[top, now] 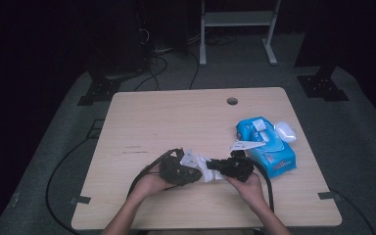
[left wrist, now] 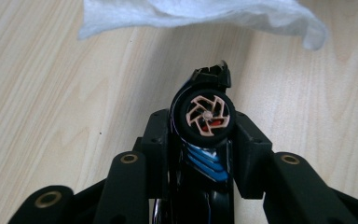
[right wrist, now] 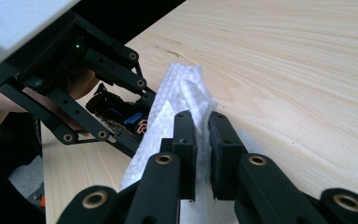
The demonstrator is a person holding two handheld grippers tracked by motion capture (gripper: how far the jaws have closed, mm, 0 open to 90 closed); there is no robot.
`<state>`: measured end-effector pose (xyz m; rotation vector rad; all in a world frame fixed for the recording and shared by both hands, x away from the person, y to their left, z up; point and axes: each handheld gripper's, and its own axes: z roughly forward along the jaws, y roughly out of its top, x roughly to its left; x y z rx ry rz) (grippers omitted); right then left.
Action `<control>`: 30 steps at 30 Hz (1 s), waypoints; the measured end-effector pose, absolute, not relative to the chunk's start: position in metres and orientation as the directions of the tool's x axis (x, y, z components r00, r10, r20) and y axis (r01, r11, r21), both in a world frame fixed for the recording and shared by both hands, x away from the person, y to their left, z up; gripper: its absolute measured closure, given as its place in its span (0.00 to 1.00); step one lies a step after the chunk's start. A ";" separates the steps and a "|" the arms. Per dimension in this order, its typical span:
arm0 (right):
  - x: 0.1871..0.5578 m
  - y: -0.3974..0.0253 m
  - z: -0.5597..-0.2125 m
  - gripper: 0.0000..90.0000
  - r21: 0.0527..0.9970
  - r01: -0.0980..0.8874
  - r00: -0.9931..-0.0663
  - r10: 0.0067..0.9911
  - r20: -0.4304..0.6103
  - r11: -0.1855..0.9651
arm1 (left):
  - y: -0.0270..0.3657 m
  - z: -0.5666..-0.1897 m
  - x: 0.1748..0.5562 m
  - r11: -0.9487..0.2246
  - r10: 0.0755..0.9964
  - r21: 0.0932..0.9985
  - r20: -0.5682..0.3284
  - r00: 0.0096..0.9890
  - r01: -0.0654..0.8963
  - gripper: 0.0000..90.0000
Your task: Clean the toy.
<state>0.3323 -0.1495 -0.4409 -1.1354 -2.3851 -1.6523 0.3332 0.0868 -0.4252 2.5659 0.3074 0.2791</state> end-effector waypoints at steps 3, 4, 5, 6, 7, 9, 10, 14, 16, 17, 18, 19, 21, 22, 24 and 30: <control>0.332 -0.148 -0.440 0.91 0.805 0.567 -0.739 0.539 0.403 0.176 | 0.094 -0.423 0.331 -0.817 0.276 0.553 0.129 0.953 0.161 0.66; 0.331 -0.147 -0.440 0.91 0.806 0.565 -0.742 0.537 0.402 0.177 | 0.097 -0.422 0.329 -0.811 0.276 0.563 0.127 0.953 0.160 0.65; 0.331 -0.147 -0.439 0.91 0.805 0.566 -0.742 0.536 0.403 0.178 | 0.101 -0.422 0.328 -0.807 0.275 0.570 0.131 0.953 0.155 0.63; 0.331 -0.146 -0.439 0.91 0.807 0.562 -0.745 0.534 0.400 0.180 | 0.106 -0.422 0.327 -0.805 0.279 0.572 0.134 0.951 0.155 0.63; 0.331 -0.145 -0.439 0.91 0.809 0.559 -0.748 0.532 0.396 0.184 | 0.111 -0.422 0.326 -0.801 0.284 0.577 0.133 0.949 0.159 0.62; 0.330 -0.144 -0.439 0.91 0.809 0.558 -0.750 0.529 0.397 0.186 | 0.122 -0.422 0.325 -0.790 0.291 0.590 0.122 0.949 0.167 0.62; 0.330 -0.143 -0.439 0.91 0.807 0.560 -0.750 0.528 0.398 0.187 | 0.127 -0.422 0.324 -0.786 0.291 0.596 0.120 0.949 0.166 0.62; 0.330 -0.139 -0.439 0.91 0.807 0.556 -0.755 0.525 0.393 0.197 | 0.146 -0.424 0.321 -0.770 0.308 0.610 0.100 0.946 0.187 0.62; 0.330 -0.137 -0.439 0.91 0.807 0.556 -0.757 0.522 0.393 0.199 | 0.151 -0.427 0.319 -0.773 0.311 0.604 0.093 0.946 0.195 0.60; 0.330 -0.136 -0.439 0.91 0.807 0.555 -0.759 0.521 0.392 0.202 | 0.153 -0.429 0.319 -0.776 0.318 0.598 0.097 0.943 0.200 0.59; 0.330 -0.135 -0.439 0.91 0.807 0.555 -0.759 0.519 0.392 0.203 | 0.154 -0.431 0.319 -0.773 0.329 0.598 0.093 0.940 0.212 0.58; 0.330 -0.135 -0.439 0.91 0.806 0.556 -0.759 0.518 0.394 0.202 | 0.154 -0.433 0.319 -0.778 0.330 0.590 0.095 0.939 0.214 0.58; 0.330 -0.134 -0.440 0.91 0.805 0.556 -0.761 0.519 0.390 0.209 | 0.151 -0.437 0.320 -0.781 0.327 0.587 0.096 0.940 0.211 0.62; 0.330 -0.134 -0.439 0.91 0.804 0.557 -0.760 0.519 0.391 0.210 | 0.150 -0.437 0.320 -0.788 0.314 0.584 0.105 0.943 0.198 0.63; 0.330 -0.135 -0.439 0.91 0.805 0.555 -0.759 0.522 0.388 0.209 | 0.144 -0.437 0.322 -0.792 0.300 0.582 0.108 0.948 0.184 0.63; 0.338 -0.145 -0.431 0.91 0.821 0.546 -0.744 0.547 0.383 0.167 | 0.120 -0.437 0.341 -0.780 0.292 0.604 0.115 0.950 0.167 0.64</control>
